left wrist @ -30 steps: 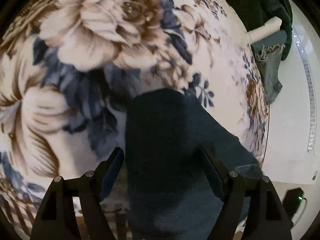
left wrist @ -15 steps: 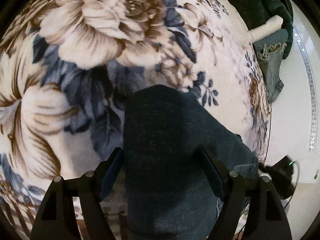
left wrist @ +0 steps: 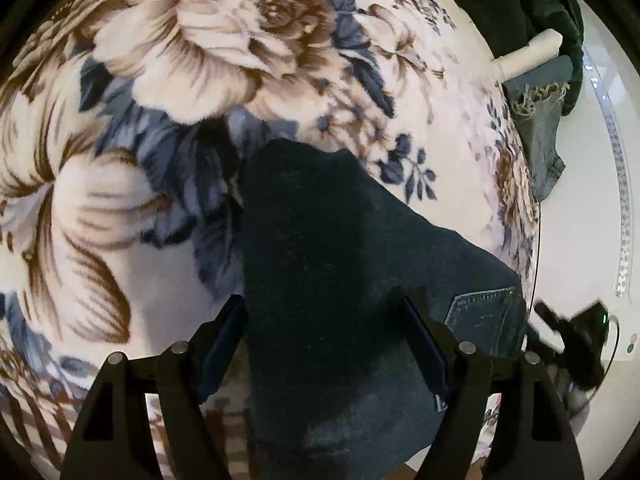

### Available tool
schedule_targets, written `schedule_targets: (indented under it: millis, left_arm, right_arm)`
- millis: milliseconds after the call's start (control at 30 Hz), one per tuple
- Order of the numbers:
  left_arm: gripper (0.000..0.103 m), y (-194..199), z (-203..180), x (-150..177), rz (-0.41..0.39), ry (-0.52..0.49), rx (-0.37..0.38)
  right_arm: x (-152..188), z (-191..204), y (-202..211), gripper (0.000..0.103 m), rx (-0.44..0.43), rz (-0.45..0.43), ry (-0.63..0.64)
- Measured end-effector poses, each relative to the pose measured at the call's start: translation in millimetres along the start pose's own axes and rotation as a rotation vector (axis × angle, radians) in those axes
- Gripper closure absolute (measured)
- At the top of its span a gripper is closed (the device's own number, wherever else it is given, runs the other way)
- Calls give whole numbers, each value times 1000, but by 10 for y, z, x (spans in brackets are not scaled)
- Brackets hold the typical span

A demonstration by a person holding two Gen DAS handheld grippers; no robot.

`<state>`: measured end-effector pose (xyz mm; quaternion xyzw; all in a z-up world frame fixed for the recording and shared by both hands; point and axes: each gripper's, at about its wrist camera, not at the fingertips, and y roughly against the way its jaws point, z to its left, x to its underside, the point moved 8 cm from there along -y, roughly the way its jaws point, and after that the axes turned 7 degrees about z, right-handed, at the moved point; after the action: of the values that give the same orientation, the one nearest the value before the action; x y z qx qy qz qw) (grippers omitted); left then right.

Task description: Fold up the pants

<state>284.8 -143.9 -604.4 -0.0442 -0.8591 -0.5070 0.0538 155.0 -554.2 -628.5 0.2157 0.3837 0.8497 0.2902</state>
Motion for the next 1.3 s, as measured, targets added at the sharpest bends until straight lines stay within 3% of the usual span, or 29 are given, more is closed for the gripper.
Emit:
schedule_targets:
  millis: [100,167,267,333,367,467,567,600,667,700,800,867,900,933,967,1067,1167,1300]
  left_arm:
    - [27,-6,-21,-78,-10,8,-3]
    - [27,-49,-7,-180,-13,19,-15]
    - [29,-128,101,-391,-40,72,-7]
    - [46,-165,202,-497,-55,87,-10]
    - [49,-190,259,-530,-49,96,8]
    - [49,-178,367,-532,-38,120,101]
    - [47,-35,398,-442,-23,192,182]
    - [45,16,386,-372,-8,193,179]
    - [29,124,308,-216,-9,156,188]
    - [26,149,269,-143,-10,140,193]
    - [26,82,132,173,9,112,212]
    - [26,-57,115,314,23,102,162]
    - [26,-132,116,379,34,101,150]
    - [26,-179,111,410,34,105,146]
    - [25,-224,126,448,28,117,148]
    - [25,-237,196,492,17,134,160]
    - [25,-234,209,500,26,120,170]
    - [24,-254,185,495,43,90,163]
  right_arm:
    - [206,61,11,48,-43,6,28]
    - [271,148,-106,48,11,17,118]
    - [288,154,-499,48,177,57,242]
    - [244,31,-665,49,268,67,247]
    - [200,-77,-693,49,273,56,207]
    - [156,-255,-711,49,224,59,104]
    - [220,-193,-699,49,234,65,119]
    - [266,-152,-681,46,190,84,112]
    - [328,-137,-664,42,94,114,69]
    - [378,-174,-636,34,42,123,36]
    - [546,-348,-642,30,-19,151,-63]
    - [619,-412,-672,30,-58,148,-112]
    - [619,-419,-622,36,-70,91,-116]
    - [612,-381,-542,75,-56,20,-93]
    - [624,-334,-508,80,-31,0,-72]
    - [694,9,-274,85,-16,-71,27]
    - [756,204,-112,86,-33,-71,61]
    - [810,-95,-383,84,190,61,92]
